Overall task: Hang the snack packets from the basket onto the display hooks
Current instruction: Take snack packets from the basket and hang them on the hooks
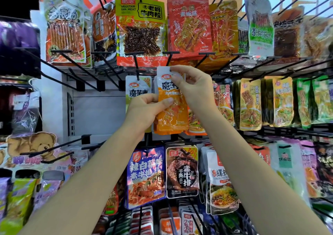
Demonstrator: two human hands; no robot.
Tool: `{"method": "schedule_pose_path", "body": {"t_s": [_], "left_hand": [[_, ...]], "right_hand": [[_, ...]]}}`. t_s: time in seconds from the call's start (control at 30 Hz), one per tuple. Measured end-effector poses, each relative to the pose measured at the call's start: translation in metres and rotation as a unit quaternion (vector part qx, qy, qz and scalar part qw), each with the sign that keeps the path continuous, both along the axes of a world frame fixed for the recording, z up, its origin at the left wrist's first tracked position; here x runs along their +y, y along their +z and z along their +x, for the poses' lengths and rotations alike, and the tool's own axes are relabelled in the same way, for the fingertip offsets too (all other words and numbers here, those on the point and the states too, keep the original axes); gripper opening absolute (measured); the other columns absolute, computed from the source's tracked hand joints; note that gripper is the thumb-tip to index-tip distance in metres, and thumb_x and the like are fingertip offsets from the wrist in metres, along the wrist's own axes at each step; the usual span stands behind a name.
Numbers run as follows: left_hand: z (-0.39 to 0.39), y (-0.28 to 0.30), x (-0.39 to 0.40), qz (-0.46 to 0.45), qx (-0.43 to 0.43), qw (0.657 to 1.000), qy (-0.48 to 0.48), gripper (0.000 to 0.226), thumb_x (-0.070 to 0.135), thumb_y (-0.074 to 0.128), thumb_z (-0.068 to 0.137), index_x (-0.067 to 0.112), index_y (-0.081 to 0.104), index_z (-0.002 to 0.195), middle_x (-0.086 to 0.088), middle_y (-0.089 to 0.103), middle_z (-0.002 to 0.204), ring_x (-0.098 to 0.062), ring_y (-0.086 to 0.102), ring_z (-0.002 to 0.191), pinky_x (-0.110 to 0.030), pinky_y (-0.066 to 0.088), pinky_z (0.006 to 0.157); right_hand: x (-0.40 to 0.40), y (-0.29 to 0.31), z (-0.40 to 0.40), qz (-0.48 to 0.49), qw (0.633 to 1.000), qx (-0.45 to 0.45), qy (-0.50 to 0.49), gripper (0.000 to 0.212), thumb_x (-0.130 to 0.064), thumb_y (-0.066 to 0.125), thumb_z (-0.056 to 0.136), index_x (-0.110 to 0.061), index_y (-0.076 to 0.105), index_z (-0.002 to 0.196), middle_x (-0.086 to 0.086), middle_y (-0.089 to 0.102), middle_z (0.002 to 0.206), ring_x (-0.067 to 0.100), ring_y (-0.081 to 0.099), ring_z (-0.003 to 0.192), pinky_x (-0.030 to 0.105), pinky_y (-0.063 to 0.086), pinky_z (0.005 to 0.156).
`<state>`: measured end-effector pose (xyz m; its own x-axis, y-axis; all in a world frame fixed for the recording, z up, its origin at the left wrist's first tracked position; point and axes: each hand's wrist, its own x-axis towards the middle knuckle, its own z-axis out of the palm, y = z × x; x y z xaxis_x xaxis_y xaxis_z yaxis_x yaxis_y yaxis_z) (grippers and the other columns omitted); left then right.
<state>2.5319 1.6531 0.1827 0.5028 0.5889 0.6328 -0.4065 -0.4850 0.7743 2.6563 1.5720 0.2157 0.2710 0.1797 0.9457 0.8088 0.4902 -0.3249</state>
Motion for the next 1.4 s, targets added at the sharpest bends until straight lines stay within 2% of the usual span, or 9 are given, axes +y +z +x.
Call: {"method": "schedule_pose_path", "body": {"t_s": [0.17,0.3,0.37,0.5,0.7,0.8,0.97,1.17,1.4], "left_hand": [[0.001,-0.002,-0.001,0.004,0.004,1.0,0.0,0.015,0.022,0.081,0.083,0.012,0.072,0.089,-0.004,0.078,0.079,-0.016,0.074,0.067,-0.025,0.057,0.052],[0.0,-0.006,-0.001,0.015,0.009,1.0,0.009,0.015,0.025,0.081,0.083,0.013,0.071,0.086,-0.008,0.078,0.082,-0.02,0.074,0.068,-0.03,0.058,0.055],[0.0,-0.006,0.0,0.011,0.008,1.0,0.009,0.016,0.025,0.081,0.083,0.013,0.071,0.087,-0.008,0.078,0.082,-0.02,0.074,0.068,-0.03,0.058,0.055],[-0.001,-0.006,-0.003,0.015,-0.003,1.0,0.008,0.013,0.023,0.08,0.084,0.015,0.07,0.082,-0.004,0.077,0.076,-0.016,0.073,0.064,-0.026,0.056,0.049],[-0.006,-0.007,-0.003,0.001,-0.018,1.0,-0.008,0.014,0.019,0.079,0.084,0.009,0.073,0.092,-0.004,0.078,0.081,-0.014,0.075,0.07,-0.024,0.057,0.055],[-0.005,-0.006,-0.004,0.0,-0.012,1.0,-0.005,0.012,0.019,0.079,0.085,0.011,0.072,0.089,-0.003,0.078,0.078,-0.012,0.073,0.066,-0.022,0.054,0.051],[-0.001,-0.003,-0.003,0.023,0.012,0.999,0.022,0.015,0.025,0.08,0.084,0.014,0.071,0.086,-0.008,0.078,0.084,-0.016,0.071,0.063,-0.024,0.052,0.05],[-0.001,-0.003,-0.002,0.012,0.009,1.0,0.015,0.015,0.025,0.08,0.084,0.014,0.07,0.085,-0.002,0.077,0.078,-0.016,0.072,0.065,-0.028,0.056,0.055],[0.001,-0.004,0.0,0.016,0.012,0.999,0.037,0.014,0.025,0.08,0.085,0.016,0.07,0.083,0.001,0.075,0.072,-0.015,0.07,0.063,-0.03,0.055,0.055]], "right_hand": [[-0.003,-0.002,0.003,-0.006,1.0,0.006,0.002,0.019,-0.016,0.071,0.093,-0.019,0.076,0.112,-0.024,0.066,0.08,0.001,0.043,0.059,0.016,0.041,0.056],[-0.005,-0.003,0.001,-0.028,1.0,-0.005,0.001,0.021,-0.015,0.071,0.094,-0.019,0.075,0.114,-0.016,0.071,0.096,0.026,0.062,0.08,0.031,0.053,0.074],[-0.004,-0.002,0.001,-0.032,0.999,-0.01,-0.004,0.022,-0.014,0.07,0.094,-0.018,0.075,0.115,-0.014,0.071,0.103,0.021,0.065,0.094,0.024,0.054,0.08],[-0.004,0.0,0.001,-0.028,1.0,-0.009,-0.005,0.023,-0.015,0.07,0.094,-0.016,0.075,0.116,-0.009,0.072,0.108,-0.003,0.064,0.091,0.009,0.048,0.077],[-0.001,0.002,-0.003,-0.016,1.0,0.009,0.006,0.017,-0.015,0.07,0.094,-0.017,0.078,0.109,-0.011,0.073,0.098,-0.006,0.06,0.081,0.014,0.05,0.077],[0.0,0.004,-0.003,-0.011,1.0,0.023,0.01,0.015,-0.014,0.071,0.093,-0.02,0.079,0.104,-0.007,0.075,0.098,0.009,0.066,0.09,0.025,0.055,0.082],[0.004,0.013,-0.007,-0.01,0.998,0.054,0.013,0.006,-0.016,0.077,0.088,-0.018,0.074,0.092,0.006,0.071,0.083,0.009,0.06,0.071,0.027,0.055,0.07],[0.007,0.02,-0.008,-0.073,0.976,0.175,0.104,0.019,-0.024,0.08,0.086,-0.017,0.069,0.099,-0.001,0.074,0.087,0.012,0.071,0.081,0.031,0.06,0.076],[0.005,0.018,-0.016,-0.105,0.947,0.225,0.202,0.012,-0.021,0.072,0.093,-0.012,0.072,0.086,-0.001,0.074,0.07,0.012,0.071,0.061,0.026,0.056,0.053]]}}
